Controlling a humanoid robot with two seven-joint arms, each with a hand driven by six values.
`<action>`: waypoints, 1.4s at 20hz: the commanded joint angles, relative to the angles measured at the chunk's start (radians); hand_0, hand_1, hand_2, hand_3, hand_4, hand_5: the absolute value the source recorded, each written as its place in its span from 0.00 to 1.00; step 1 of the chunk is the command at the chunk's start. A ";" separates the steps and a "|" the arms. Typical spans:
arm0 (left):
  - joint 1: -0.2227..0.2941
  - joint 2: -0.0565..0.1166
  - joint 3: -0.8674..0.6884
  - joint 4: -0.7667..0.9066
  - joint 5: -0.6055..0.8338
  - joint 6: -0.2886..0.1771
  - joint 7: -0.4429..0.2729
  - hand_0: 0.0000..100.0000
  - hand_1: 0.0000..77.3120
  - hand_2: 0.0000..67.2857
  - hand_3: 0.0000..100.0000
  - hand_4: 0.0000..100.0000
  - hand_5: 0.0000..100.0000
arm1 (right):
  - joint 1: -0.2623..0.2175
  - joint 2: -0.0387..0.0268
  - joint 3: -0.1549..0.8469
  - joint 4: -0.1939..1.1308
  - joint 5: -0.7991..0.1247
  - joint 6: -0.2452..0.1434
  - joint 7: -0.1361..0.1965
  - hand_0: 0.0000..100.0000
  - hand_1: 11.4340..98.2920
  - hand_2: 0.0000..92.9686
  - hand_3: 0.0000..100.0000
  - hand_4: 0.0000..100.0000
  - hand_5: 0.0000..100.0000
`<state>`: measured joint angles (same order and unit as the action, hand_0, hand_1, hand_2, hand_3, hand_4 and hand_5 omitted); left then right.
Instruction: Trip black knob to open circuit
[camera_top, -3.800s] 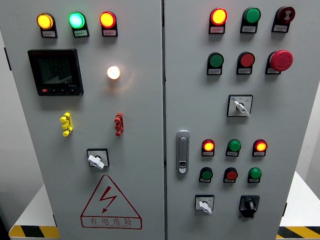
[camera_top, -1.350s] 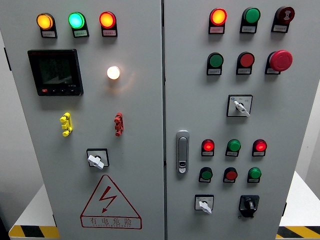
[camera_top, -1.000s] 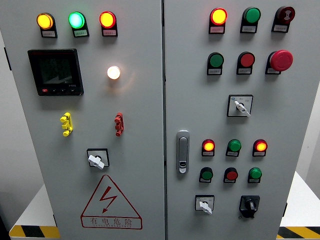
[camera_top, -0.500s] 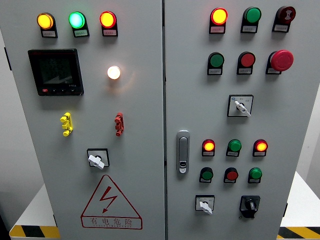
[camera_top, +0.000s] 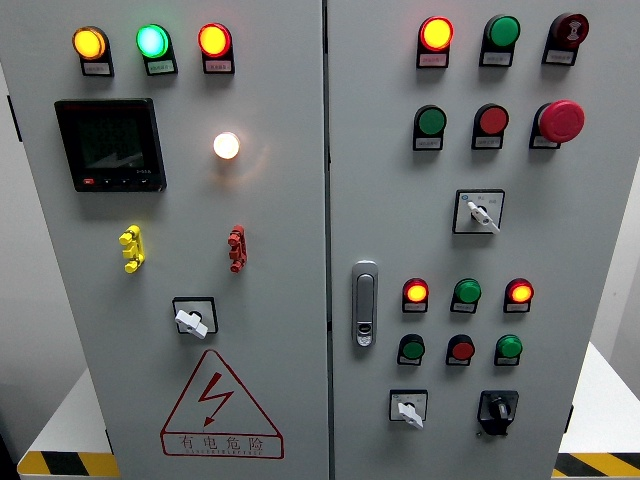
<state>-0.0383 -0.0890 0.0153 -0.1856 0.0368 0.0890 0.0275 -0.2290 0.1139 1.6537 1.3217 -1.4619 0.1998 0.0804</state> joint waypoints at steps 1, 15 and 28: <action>0.000 0.000 0.000 0.000 0.000 0.000 0.000 0.00 0.00 0.29 0.26 0.10 0.09 | 0.000 0.0011 -0.095 0.080 0.000 -0.170 -0.001 0.55 0.57 0.00 0.68 0.71 0.80; 0.000 0.000 0.000 0.000 0.000 0.000 0.000 0.00 0.00 0.29 0.26 0.10 0.09 | 0.023 0.0180 -0.192 0.307 -0.028 -0.217 -0.057 0.88 0.71 0.04 0.89 0.90 1.00; 0.000 0.000 0.000 0.000 0.000 0.000 0.000 0.00 0.00 0.29 0.26 0.10 0.09 | 0.260 0.0288 -0.173 0.254 -0.028 -0.234 -0.146 0.98 0.93 0.00 0.86 0.91 1.00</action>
<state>-0.0383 -0.0890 0.0153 -0.1856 0.0368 0.0890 0.0276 0.0184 0.1419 1.4783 1.5782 -1.4895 -0.0334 -0.0639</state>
